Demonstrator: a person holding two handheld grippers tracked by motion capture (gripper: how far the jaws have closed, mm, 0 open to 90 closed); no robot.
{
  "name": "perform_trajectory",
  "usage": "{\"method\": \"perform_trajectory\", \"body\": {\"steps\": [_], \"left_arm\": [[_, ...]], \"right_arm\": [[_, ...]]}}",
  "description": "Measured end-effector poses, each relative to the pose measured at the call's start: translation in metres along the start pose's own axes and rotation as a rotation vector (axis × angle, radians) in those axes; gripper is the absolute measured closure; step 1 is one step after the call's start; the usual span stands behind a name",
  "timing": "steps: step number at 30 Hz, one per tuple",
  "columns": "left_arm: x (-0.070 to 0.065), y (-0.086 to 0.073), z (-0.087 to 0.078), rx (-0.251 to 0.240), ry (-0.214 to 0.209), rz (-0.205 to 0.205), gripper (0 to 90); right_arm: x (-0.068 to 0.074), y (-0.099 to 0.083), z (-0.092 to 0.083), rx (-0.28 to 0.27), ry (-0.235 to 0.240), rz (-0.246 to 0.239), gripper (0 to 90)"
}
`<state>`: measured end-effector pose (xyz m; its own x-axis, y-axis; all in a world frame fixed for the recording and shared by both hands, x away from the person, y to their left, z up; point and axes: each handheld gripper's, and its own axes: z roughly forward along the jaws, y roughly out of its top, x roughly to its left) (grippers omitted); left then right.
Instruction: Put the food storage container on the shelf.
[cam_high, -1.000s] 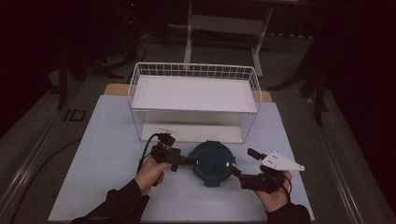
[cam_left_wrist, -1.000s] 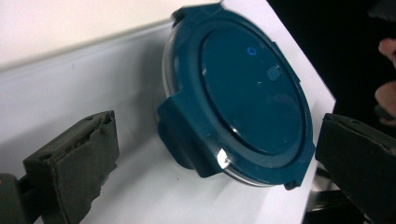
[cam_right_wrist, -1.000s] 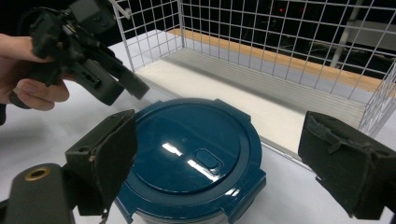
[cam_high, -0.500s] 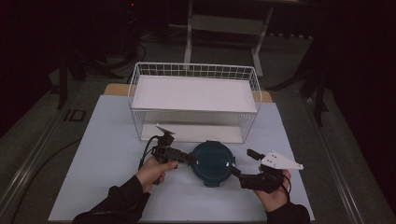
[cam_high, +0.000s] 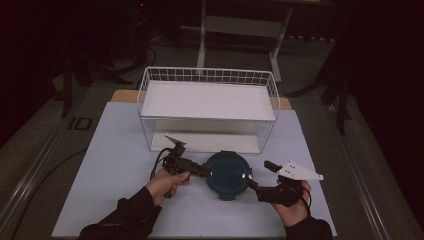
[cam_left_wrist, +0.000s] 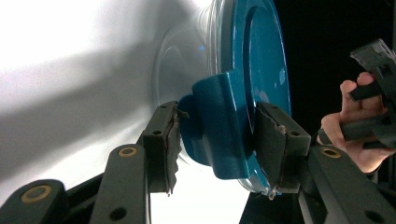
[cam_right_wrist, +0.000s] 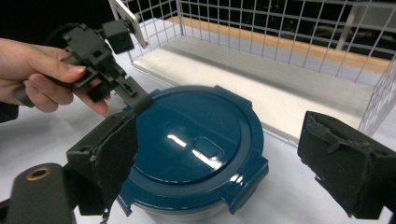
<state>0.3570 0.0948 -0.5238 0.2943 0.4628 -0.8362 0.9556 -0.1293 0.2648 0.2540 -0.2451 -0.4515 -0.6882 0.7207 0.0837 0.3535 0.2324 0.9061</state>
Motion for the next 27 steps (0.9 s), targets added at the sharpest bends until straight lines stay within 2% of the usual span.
{"method": "perform_trajectory", "body": {"steps": [2, 3, 4, 5, 8, 10, 11, 12, 13, 14, 15, 16, 17, 19, 22, 23, 27], "left_arm": [[0.000, 0.000, 0.000, -0.002, 0.001, 0.001, 52.3], [-0.003, -0.002, -0.001, -0.004, 0.010, 0.020, 52.3], [-0.003, -0.002, -0.001, -0.004, 0.010, 0.020, 52.4], [-0.005, -0.003, -0.001, -0.006, 0.008, 0.043, 52.4], [-0.011, -0.005, -0.002, -0.013, 0.012, 0.087, 53.9], [-0.012, -0.007, -0.002, -0.016, 0.012, 0.097, 54.5], [-0.015, -0.009, -0.002, -0.020, 0.018, 0.125, 54.7], [-0.015, -0.009, -0.002, -0.020, 0.018, 0.125, 55.0], [-0.016, -0.010, -0.003, -0.023, 0.015, 0.141, 55.0], [-0.018, -0.013, -0.004, -0.025, 0.018, 0.168, 55.6], [-0.018, -0.014, -0.004, -0.026, 0.016, 0.177, 55.8], [-0.018, -0.014, -0.004, -0.026, 0.016, 0.177, 55.9], [-0.019, -0.017, -0.005, -0.025, 0.019, 0.196, 56.1], [-0.020, -0.019, -0.006, -0.024, 0.018, 0.208, 56.4], [-0.020, -0.021, -0.007, -0.025, 0.015, 0.225, 56.8], [-0.021, -0.023, -0.007, -0.028, 0.011, 0.237, 57.0], [-0.021, -0.026, -0.008, -0.032, 0.005, 0.265, 57.4]], "right_arm": [[-0.001, -0.001, 0.000, 0.003, 0.001, 0.009, 13.7], [-0.005, -0.002, 0.001, 0.015, 0.001, 0.029, 13.7], [-0.005, -0.002, 0.001, 0.015, 0.001, 0.029, 13.7], [-0.007, -0.002, 0.002, 0.022, 0.002, 0.040, 13.7], [-0.018, -0.006, 0.006, 0.068, 0.029, 0.127, 14.5], [-0.024, -0.009, 0.007, 0.088, 0.050, 0.184, 18.0], [-0.027, -0.010, 0.008, 0.100, 0.065, 0.212, 18.5], [-0.030, -0.012, 0.009, 0.108, 0.073, 0.235, 19.2], [-0.030, -0.012, 0.009, 0.108, 0.073, 0.235, 19.2], [-0.038, -0.016, 0.011, 0.135, 0.097, 0.310, 22.6], [-0.041, -0.018, 0.012, 0.141, 0.105, 0.331, 24.1], [-0.041, -0.018, 0.012, 0.141, 0.105, 0.331, 24.1], [-0.046, -0.021, 0.013, 0.163, 0.120, 0.359, 28.9], [-0.049, -0.024, 0.015, 0.171, 0.143, 0.393, 31.5], [-0.050, -0.025, 0.016, 0.186, 0.167, 0.405, 34.3], [-0.050, -0.027, 0.018, 0.198, 0.200, 0.425, 37.2], [-0.050, -0.031, 0.022, 0.236, 0.244, 0.453, 42.7]]}}
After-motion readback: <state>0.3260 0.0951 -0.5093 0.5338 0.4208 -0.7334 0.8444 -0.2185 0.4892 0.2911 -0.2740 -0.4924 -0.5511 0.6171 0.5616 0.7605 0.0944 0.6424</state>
